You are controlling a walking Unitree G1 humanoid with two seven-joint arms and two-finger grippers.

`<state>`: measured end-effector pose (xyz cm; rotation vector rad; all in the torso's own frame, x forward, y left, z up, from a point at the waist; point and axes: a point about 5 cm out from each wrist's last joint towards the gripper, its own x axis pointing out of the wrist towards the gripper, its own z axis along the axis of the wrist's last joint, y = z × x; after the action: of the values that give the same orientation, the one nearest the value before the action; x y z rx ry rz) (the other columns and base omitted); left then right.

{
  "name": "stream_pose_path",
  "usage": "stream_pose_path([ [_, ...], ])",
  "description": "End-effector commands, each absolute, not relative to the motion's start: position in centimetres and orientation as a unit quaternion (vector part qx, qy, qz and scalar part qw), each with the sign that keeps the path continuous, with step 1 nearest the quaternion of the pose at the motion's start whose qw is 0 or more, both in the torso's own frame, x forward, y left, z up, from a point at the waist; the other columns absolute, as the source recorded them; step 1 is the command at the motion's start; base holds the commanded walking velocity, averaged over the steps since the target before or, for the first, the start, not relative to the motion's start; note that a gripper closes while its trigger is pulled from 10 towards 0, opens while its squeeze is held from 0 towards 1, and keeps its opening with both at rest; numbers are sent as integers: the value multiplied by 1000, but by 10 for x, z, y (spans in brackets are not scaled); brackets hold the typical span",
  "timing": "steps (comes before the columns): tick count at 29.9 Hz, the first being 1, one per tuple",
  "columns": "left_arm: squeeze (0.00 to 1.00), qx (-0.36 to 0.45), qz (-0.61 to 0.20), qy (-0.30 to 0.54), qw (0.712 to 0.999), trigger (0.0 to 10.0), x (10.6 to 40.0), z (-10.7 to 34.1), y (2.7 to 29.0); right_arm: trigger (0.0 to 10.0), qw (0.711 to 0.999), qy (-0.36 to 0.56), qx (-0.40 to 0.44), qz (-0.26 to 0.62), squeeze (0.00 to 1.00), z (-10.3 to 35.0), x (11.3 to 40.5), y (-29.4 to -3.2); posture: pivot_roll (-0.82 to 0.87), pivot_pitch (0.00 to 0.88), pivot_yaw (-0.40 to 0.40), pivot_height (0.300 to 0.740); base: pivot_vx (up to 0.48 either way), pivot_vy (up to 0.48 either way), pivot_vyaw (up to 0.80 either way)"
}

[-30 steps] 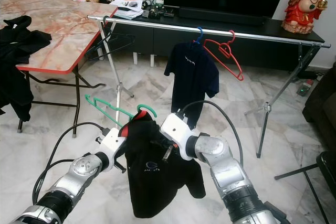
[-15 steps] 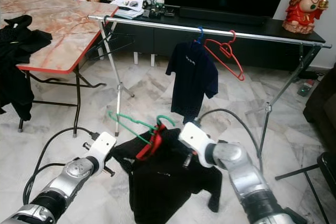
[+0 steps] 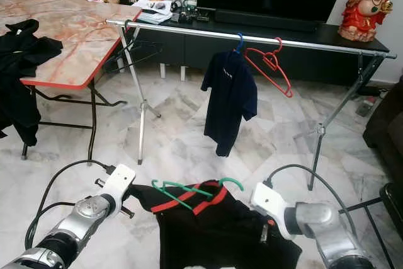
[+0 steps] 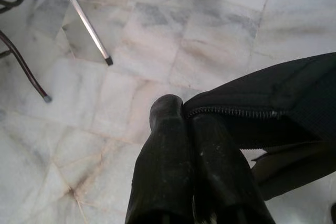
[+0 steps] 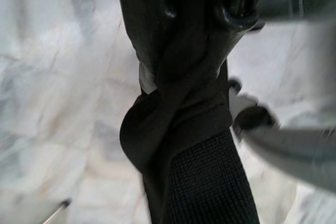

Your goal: Hang hanger

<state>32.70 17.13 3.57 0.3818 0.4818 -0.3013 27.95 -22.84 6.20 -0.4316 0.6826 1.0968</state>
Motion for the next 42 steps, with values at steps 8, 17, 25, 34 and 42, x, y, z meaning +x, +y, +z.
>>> stream_pose_path([
  [8, 0, 189, -137, 239, 942, 0, 328, 37, 178, 0, 717, 375, -283, 515, 0, 48, 268, -244, 11, 58, -47, 740, 0, 0, 0],
  [17, 0, 187, -132, 237, 944, 0, 330, 39, 178, 0, 680, 406, -369, 486, 0, 40, 269, -256, 10, 63, -49, 740, 0, 0, 0],
  [25, 0, 185, -136, 240, 943, 0, 328, 37, 177, 0, 714, 386, -386, 438, 0, 43, 282, -256, 7, 65, -51, 740, 0, 0, 0],
  [34, 0, 187, -149, 246, 939, 0, 325, 33, 173, 0, 800, 330, -332, 375, 0, 48, 304, -236, 11, 67, -52, 740, 0, 0, 0],
  [42, 0, 184, -151, 238, 942, 0, 327, 36, 174, 0, 772, 352, -338, 408, 0, 36, 295, -230, 13, 68, -55, 740, 0, 0, 0],
])
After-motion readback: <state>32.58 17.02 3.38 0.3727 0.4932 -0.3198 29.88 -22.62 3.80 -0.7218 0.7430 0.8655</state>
